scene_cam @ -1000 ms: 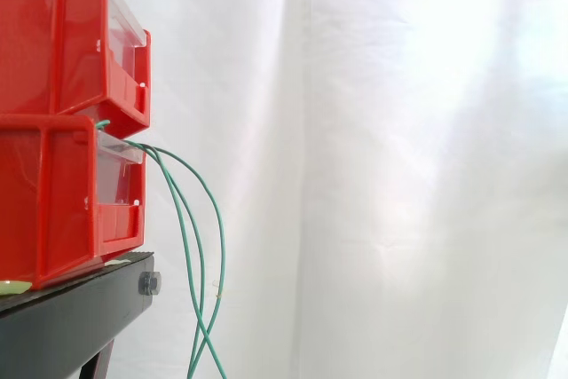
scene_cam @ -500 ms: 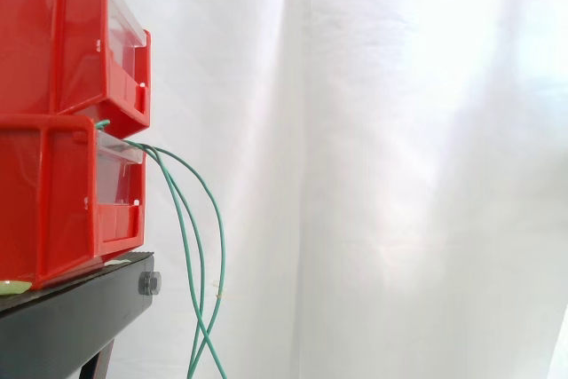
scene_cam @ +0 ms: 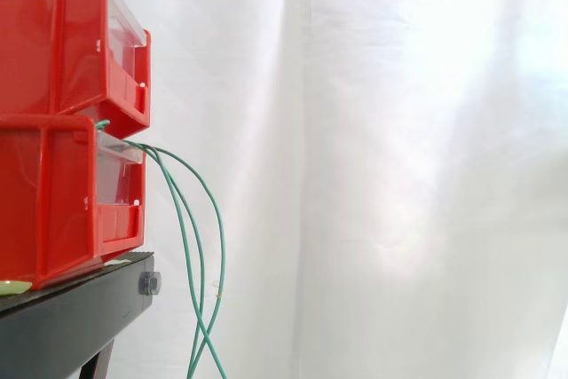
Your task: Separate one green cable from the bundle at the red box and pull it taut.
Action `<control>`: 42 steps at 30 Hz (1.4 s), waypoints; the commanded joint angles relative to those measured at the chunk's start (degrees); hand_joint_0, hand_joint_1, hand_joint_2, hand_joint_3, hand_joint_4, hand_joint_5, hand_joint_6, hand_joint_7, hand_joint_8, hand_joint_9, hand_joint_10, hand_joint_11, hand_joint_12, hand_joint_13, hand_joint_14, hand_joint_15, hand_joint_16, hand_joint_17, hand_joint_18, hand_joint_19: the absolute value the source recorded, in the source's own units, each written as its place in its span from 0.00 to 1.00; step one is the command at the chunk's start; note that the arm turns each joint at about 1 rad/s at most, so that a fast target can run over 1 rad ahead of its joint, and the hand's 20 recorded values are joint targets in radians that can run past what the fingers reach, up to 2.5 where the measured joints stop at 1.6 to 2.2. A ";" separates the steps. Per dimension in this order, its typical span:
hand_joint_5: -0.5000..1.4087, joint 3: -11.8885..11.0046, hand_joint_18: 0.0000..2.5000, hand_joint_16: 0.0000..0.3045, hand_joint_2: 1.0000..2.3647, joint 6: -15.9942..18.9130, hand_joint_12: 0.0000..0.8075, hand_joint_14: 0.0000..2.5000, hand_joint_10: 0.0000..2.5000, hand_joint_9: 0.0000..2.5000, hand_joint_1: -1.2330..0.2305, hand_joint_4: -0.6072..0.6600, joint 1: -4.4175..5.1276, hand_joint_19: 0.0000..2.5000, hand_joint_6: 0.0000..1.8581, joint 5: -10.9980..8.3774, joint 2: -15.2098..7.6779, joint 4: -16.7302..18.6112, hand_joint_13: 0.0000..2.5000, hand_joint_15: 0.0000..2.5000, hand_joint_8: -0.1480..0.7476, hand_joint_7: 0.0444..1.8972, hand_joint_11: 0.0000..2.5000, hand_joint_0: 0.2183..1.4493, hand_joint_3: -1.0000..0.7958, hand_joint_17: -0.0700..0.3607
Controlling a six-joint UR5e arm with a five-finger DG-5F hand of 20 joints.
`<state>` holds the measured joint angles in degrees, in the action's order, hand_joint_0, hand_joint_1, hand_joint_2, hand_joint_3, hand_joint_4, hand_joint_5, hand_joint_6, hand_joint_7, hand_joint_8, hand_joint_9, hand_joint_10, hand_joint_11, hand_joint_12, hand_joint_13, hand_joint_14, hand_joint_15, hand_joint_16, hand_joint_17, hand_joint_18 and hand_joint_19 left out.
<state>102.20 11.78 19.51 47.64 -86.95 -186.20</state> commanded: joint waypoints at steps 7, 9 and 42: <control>0.17 -0.07 0.05 0.09 0.00 0.00 0.55 0.01 0.00 0.27 0.40 0.65 0.00 0.27 0.27 0.00 0.02 -0.04 0.33 0.27 0.48 0.37 0.21 0.24 0.29 0.30; 0.17 0.02 0.05 0.09 0.00 0.00 0.56 0.01 0.00 0.27 0.41 0.66 0.00 0.27 0.27 0.00 0.02 -0.04 0.33 0.26 0.48 0.38 0.20 0.23 0.28 0.31; 0.17 -0.07 0.10 0.08 0.00 0.00 0.54 0.01 0.01 0.33 0.42 0.63 0.00 0.28 0.27 0.00 0.02 -0.04 0.37 0.26 0.50 0.38 0.21 0.22 0.28 0.30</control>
<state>102.19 11.78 19.51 47.63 -86.95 -186.24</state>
